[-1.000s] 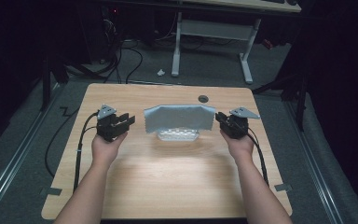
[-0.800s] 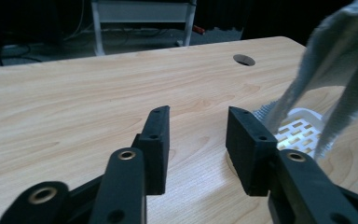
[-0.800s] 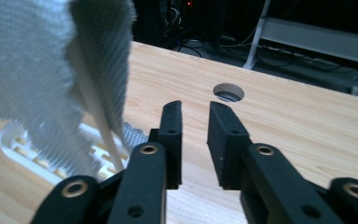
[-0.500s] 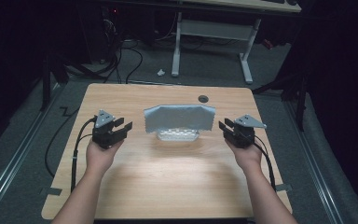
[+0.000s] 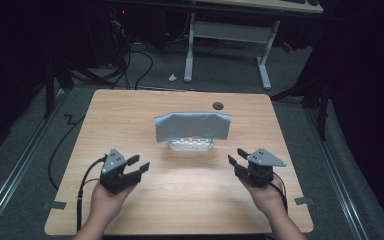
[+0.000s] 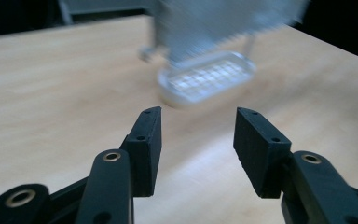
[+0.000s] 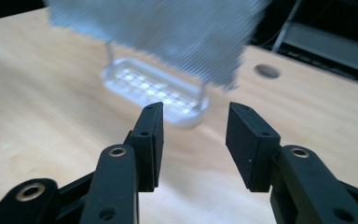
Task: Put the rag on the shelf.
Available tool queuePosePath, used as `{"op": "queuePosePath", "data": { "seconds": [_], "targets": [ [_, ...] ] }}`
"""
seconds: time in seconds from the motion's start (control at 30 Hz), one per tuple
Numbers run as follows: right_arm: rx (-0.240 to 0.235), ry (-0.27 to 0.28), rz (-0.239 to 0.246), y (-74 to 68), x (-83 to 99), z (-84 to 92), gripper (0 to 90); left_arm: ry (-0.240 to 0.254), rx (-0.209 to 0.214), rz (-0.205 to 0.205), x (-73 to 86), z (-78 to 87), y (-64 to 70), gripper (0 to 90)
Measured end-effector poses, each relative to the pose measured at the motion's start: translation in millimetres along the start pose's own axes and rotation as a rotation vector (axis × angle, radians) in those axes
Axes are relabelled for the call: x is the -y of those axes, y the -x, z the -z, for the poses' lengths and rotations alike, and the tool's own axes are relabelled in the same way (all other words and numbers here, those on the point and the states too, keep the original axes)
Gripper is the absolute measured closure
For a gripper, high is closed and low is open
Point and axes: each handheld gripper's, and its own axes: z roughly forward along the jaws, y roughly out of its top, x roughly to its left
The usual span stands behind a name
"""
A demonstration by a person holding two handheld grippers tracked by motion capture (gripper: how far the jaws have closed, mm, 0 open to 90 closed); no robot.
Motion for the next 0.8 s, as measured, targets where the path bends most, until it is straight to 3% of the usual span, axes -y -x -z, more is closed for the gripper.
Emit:
{"op": "queuePosePath", "data": {
  "seconds": [0.07, 0.13, 0.2, 0.27, 0.3, 0.37, 0.4, 0.43, 0.47, 0.5, 0.6, 0.67, 0.8],
  "targets": [
    [-0.015, -0.02, -0.006, -11.7, 8.0, 0.5, 53.4, -0.044, 0.039, -0.019, 9.9, -7.4, 16.7, 51.1],
    [-0.018, -0.034, -0.002, -22.6, 16.6, -1.2, 50.9, -0.064, 0.05, -0.054, 19.9, -14.1, 32.0, 50.7],
    [-0.016, -0.063, 0.018, -32.6, 24.6, -4.6, 49.4, -0.085, 0.066, -0.074, 29.2, -19.8, 42.0, 50.1],
    [-0.031, -0.078, 0.008, -41.0, 33.2, -8.5, 48.5, -0.11, 0.086, -0.084, 42.7, -25.3, 49.8, 48.7],
    [-0.039, -0.084, -0.002, -44.6, 38.7, -10.5, 47.4, -0.118, 0.092, -0.086, 48.8, -27.0, 51.6, 48.7],
    [-0.033, -0.085, -0.03, -52.6, 55.7, -12.7, 47.8, -0.18, 0.114, -0.104, 55.4, -31.5, 54.8, 48.4],
    [-0.05, -0.119, -0.039, -57.1, 65.9, -14.7, 48.1, -0.184, 0.114, -0.11, 56.5, -31.5, 55.1, 47.6],
    [-0.073, -0.158, -0.03, -58.7, 68.0, -16.7, 45.8, -0.176, 0.115, -0.104, 56.8, -30.9, 54.3, 47.6],
    [-0.086, -0.178, 0.01, -60.8, 70.1, -17.7, 45.8, -0.173, 0.113, -0.097, 56.1, -30.6, 53.2, 47.8],
    [-0.08, -0.174, 0.029, -61.0, 71.6, -17.7, 46.2, -0.171, 0.114, -0.087, 55.1, -30.3, 51.7, 47.8],
    [-0.089, -0.185, -0.001, -57.5, 72.6, -21.3, 45.7, -0.162, 0.11, -0.039, 55.0, -31.7, 45.5, 47.7],
    [-0.077, -0.174, 0.014, -56.4, 70.9, -22.0, 45.5, -0.17, 0.106, -0.035, 56.4, -32.3, 44.8, 47.6],
    [-0.081, -0.175, -0.002, -52.7, 73.1, -19.7, 45.7, -0.175, 0.097, -0.037, 57.7, -32.4, 46.0, 47.5]
  ]
}}
